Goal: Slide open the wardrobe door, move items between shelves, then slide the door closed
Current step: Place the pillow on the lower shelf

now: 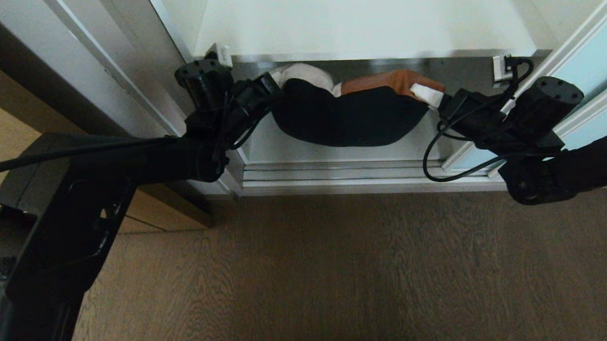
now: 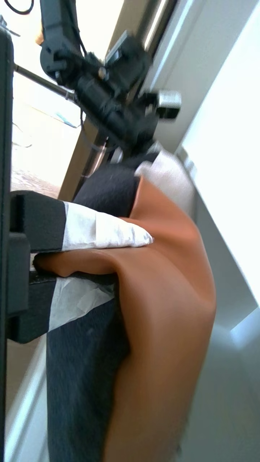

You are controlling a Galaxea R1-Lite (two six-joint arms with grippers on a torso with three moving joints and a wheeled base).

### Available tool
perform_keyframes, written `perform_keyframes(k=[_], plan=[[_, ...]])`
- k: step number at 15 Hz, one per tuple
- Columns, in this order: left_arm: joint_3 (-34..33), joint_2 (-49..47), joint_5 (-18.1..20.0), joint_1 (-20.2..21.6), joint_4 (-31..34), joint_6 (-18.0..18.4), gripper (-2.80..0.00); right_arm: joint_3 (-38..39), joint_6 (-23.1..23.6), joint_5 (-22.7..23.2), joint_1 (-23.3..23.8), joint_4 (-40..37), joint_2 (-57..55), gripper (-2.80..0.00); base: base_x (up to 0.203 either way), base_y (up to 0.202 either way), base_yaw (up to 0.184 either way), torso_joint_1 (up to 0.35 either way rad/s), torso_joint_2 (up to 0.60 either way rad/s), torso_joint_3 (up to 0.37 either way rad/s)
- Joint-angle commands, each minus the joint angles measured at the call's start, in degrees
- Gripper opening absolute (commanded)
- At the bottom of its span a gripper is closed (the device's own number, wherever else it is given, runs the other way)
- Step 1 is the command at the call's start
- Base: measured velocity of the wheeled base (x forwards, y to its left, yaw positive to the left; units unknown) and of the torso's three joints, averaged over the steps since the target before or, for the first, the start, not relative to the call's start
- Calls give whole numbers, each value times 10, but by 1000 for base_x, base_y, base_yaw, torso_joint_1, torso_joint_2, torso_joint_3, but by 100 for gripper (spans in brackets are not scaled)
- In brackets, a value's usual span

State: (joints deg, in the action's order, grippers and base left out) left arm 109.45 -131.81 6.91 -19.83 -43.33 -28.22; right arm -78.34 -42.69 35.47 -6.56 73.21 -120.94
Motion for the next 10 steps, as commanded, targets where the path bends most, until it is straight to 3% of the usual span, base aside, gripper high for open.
perform_keyframes(k=[1,5,10], plan=[[-4,-47,9,0,-5,0,-280,1,-2,7,-1,15,-39,-280,0,0,0,0,0,0],[3,-156,14,11,-5,10,-280,-55,1,8,14,-15,-162,-280,0,0,0,0,0,0],[9,-216,16,24,36,10,-280,-149,37,-1,37,-185,-248,-280,0,0,0,0,0,0]])
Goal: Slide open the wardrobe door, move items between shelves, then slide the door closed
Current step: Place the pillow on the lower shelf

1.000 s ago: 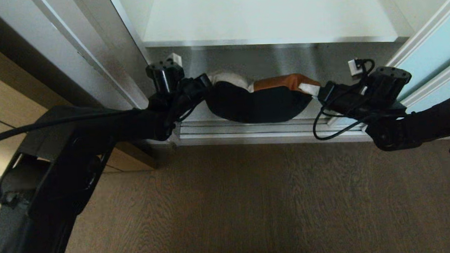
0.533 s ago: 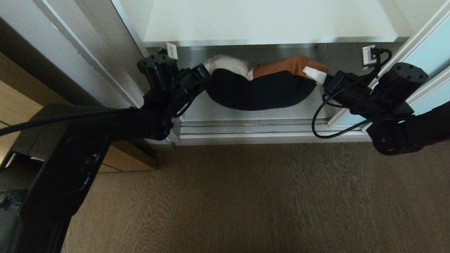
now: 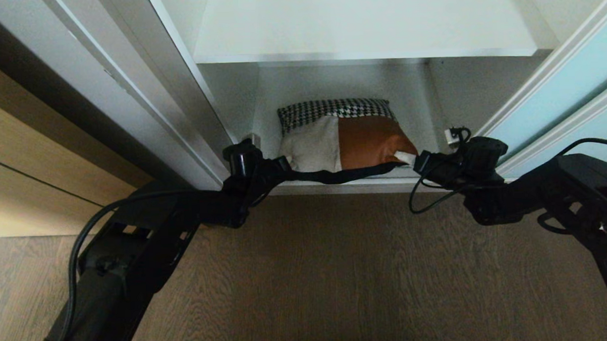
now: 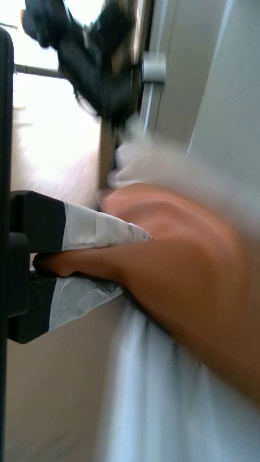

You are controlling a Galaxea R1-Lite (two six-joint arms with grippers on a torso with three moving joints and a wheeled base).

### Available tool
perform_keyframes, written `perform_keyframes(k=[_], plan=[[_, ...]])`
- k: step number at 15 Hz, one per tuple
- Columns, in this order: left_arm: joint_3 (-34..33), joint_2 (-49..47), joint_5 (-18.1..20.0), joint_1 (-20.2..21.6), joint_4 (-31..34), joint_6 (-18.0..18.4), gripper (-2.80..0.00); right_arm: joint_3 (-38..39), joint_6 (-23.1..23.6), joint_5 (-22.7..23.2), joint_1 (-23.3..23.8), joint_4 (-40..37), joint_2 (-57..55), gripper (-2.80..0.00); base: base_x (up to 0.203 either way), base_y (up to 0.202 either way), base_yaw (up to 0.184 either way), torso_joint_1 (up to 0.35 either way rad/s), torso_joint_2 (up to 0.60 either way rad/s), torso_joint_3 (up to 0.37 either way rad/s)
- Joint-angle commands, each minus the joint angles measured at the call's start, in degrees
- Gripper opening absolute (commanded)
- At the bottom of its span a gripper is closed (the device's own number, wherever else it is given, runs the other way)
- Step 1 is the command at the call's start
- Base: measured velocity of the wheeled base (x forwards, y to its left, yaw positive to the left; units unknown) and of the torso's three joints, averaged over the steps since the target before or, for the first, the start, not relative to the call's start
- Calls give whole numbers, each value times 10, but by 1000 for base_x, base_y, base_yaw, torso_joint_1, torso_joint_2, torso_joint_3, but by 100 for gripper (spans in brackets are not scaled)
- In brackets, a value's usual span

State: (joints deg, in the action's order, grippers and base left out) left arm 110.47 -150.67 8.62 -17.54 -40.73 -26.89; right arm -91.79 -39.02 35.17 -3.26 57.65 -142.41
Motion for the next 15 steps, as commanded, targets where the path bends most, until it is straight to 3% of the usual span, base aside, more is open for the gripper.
perform_keyframes(k=[1,3,10,12,15], plan=[[-4,-32,-3,1,23,-4,-280,-15,2,-3,4,-51,-29,-280,0,0,0,0,0,0],[1,-38,-4,4,56,-4,-280,-30,2,-5,5,-107,-27,-280,0,0,0,0,0,0],[3,48,1,5,291,-2,-280,-125,4,-6,8,-330,-31,-280,0,0,0,0,0,0],[3,54,30,5,315,-1,-280,-170,5,-14,9,-398,-39,-280,0,0,0,0,0,0],[5,51,70,7,312,0,-280,-179,23,-32,9,-415,-48,-280,0,0,0,0,0,0]])
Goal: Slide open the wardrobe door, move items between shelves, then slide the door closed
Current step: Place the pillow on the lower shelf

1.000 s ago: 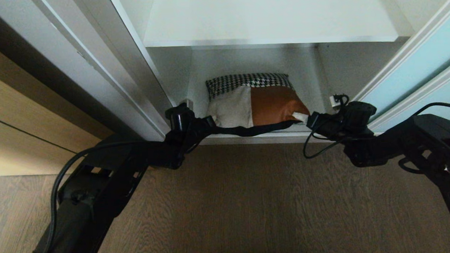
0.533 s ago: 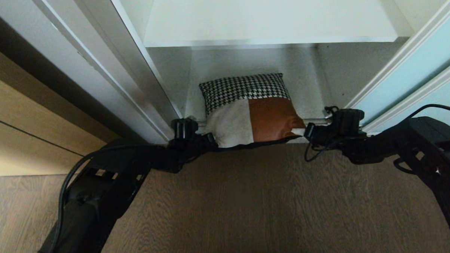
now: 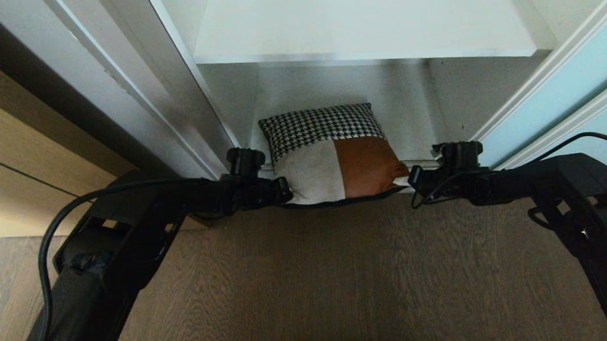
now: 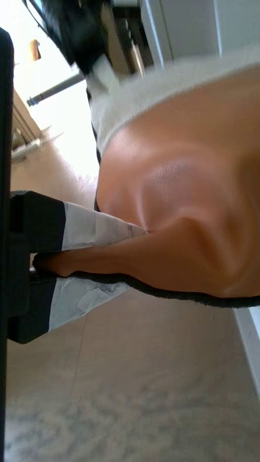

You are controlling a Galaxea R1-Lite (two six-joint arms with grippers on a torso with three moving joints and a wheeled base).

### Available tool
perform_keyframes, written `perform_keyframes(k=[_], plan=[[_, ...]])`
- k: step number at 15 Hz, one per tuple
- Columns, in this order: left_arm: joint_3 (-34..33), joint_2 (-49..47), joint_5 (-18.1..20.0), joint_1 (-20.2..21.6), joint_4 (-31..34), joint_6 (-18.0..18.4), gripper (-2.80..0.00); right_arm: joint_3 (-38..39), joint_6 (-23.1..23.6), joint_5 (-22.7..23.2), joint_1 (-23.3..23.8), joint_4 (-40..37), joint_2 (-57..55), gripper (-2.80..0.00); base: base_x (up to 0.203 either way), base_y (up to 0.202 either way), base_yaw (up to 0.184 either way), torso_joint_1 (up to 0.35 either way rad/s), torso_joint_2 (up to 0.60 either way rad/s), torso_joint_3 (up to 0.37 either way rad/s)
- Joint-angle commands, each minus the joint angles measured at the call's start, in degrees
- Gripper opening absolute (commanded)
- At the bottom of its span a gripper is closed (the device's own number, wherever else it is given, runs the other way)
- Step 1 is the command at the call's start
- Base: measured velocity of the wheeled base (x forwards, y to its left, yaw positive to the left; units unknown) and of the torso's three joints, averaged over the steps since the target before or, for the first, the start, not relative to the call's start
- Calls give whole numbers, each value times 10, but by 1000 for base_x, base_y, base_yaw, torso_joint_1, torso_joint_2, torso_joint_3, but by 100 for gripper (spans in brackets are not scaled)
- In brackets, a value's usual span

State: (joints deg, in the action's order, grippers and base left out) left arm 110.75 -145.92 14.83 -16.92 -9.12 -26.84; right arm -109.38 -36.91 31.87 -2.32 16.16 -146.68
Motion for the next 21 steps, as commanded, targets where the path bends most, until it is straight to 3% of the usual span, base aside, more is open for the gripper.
perform_keyframes(k=[1,5,7,11,18,19,21], plan=[[4,2,14,1,-7,4,-280,-3,3,0,-1,2,-6,-280,0,0,0,0,0,0],[4,-26,-2,7,-58,38,-280,8,13,0,-6,4,-5,-280,0,0,0,0,0,0],[4,-31,-40,19,-70,52,-280,22,48,2,-8,4,-3,-280,0,0,0,0,0,0],[4,-42,-115,31,-133,88,-280,30,57,3,-20,5,-1,-280,0,0,0,0,0,0],[4,-56,-148,34,-161,98,-280,58,55,5,-20,59,3,-280,0,0,0,0,0,0],[4,-56,-155,34,-161,100,0,57,55,5,-20,59,2,-280,0,0,0,0,0,0],[4,-51,-154,34,-162,99,0,56,55,5,-20,58,2,-280,0,0,0,0,0,0]])
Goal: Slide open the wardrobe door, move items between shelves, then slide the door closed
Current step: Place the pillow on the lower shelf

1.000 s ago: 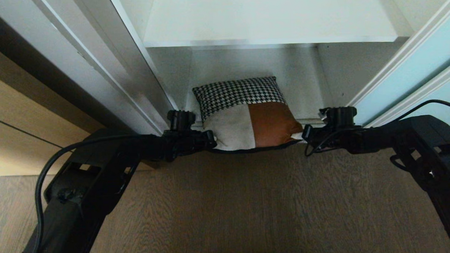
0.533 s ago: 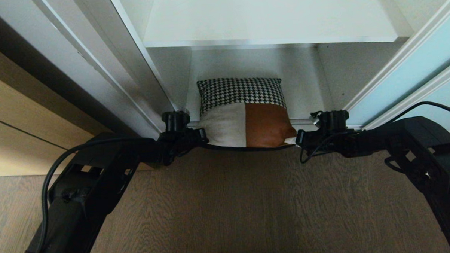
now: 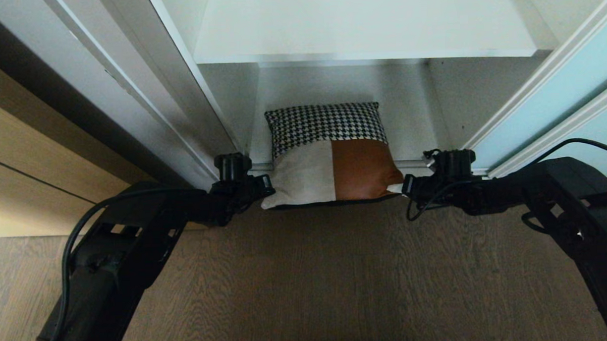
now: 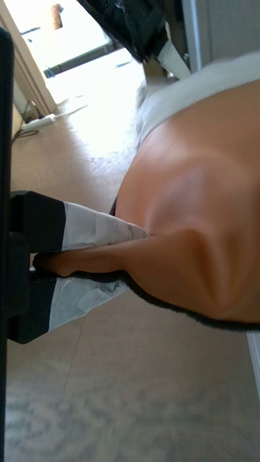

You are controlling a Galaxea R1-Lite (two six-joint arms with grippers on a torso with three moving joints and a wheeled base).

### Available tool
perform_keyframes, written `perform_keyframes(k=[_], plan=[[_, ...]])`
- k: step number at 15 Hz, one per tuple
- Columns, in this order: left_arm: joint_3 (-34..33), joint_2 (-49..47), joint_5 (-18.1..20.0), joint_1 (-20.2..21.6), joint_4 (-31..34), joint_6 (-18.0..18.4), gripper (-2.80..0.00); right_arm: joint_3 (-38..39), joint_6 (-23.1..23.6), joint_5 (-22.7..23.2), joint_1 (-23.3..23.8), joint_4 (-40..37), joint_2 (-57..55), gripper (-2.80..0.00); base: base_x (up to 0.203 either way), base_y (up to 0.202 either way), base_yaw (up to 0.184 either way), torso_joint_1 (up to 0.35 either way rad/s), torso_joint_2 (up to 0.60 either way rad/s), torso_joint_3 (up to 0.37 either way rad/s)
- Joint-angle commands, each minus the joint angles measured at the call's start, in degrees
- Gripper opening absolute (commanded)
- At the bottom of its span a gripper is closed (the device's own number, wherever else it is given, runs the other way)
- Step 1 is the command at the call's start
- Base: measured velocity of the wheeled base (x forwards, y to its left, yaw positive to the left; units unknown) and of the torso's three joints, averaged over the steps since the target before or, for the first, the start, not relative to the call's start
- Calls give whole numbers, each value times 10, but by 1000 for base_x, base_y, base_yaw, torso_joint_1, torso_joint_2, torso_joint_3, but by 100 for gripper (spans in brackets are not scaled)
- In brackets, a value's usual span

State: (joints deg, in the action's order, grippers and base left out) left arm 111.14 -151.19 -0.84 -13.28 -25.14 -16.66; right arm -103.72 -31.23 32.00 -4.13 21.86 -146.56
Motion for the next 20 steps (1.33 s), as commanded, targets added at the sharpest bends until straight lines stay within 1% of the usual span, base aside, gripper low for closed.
perform_keyframes(k=[1,5,7,8,9,10,11,13,14,15,18,20], plan=[[0,8,2,-3,-3,-4,0,-1,-2,3,-2,2,1,-280,0,0,0,0,0,0],[-3,37,4,-3,5,-10,0,-1,-3,4,-3,2,0,-280,0,0,0,0,0,0],[-16,77,5,-3,17,-28,0,-2,-4,4,-4,2,0,-280,0,0,0,0,0,0],[-28,104,12,-3,35,-37,0,-2,-4,4,-4,2,0,-280,0,0,0,0,0,0],[-45,135,35,-3,62,-50,0,-3,-4,4,-5,2,0,-280,0,0,0,0,0,0],[-63,164,76,-3,91,-63,0,-3,-4,4,-5,2,0,-280,0,0,0,0,0,0],[-77,190,124,-3,125,-71,0,-3,-4,4,-5,1,0,-280,0,0,0,0,0,0],[-88,213,244,-3,222,-77,0,-4,-5,4,-5,0,-1,-280,0,0,0,0,0,0],[-87,215,281,-3,263,-76,-280,-5,-5,4,-5,0,-1,-280,0,0,0,0,0,0],[-87,210,293,-3,285,-73,-280,-6,-5,4,-5,0,-2,-280,0,0,0,0,0,0],[-68,166,296,-9,294,-65,-280,-6,-5,4,-5,0,-2,-280,0,0,0,0,0,0],[-38,121,296,-23,327,-51,-280,-7,-5,4,-5,-2,-1,-280,0,0,0,0,0,0]])
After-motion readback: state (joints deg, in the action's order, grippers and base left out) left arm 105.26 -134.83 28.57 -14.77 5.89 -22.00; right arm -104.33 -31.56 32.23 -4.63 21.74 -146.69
